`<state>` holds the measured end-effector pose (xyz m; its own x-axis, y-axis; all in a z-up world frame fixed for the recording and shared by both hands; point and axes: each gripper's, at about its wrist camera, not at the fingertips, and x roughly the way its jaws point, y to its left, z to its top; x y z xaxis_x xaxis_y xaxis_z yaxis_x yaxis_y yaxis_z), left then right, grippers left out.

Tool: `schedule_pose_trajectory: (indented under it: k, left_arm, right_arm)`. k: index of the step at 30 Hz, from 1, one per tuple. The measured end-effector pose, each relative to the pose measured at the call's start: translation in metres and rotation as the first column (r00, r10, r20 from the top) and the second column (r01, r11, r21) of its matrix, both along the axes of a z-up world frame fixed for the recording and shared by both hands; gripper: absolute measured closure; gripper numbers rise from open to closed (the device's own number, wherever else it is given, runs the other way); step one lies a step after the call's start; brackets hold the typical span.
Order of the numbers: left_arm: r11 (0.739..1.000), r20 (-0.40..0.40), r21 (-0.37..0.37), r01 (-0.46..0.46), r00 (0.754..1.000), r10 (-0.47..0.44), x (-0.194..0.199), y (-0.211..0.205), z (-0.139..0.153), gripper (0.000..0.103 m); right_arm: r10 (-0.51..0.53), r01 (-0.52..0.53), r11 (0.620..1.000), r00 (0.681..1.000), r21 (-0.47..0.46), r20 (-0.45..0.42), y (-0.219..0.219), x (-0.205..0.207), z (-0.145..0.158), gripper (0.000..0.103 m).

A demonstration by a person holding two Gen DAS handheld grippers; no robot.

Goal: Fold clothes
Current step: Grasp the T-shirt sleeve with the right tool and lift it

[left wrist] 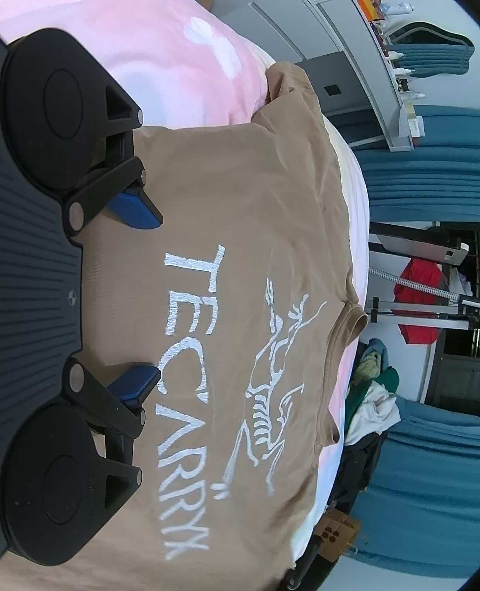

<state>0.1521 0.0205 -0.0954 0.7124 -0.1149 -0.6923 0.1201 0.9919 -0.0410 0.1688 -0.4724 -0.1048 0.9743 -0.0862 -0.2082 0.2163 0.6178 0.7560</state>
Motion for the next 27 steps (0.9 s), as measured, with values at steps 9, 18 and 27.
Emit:
schedule_pose_trajectory:
  k: [9, 18, 27]
  left_arm:
    - [1.0, -0.003, -0.004, 0.001, 1.0, -0.001, -0.001, 0.004, 0.002, 0.02]
    - [1.0, -0.011, -0.02, -0.001, 1.0, 0.001, -0.003, 0.004, 0.005, 0.02]
    - [0.999, -0.021, -0.035, -0.008, 1.0, 0.007, -0.004, 0.003, 0.005, 0.02]
  right_arm:
    - [-0.235, 0.251, 0.952, 0.966, 0.177, -0.108, -0.051, -0.036, -0.014, 0.029]
    - [-0.019, 0.141, 0.923, 0.946, 0.358, -0.323, -0.042, -0.039, -0.032, 0.027]
    - [-0.025, 0.035, 0.923, 0.999, 0.383, -0.03, -0.032, -0.013, -0.057, 0.026]
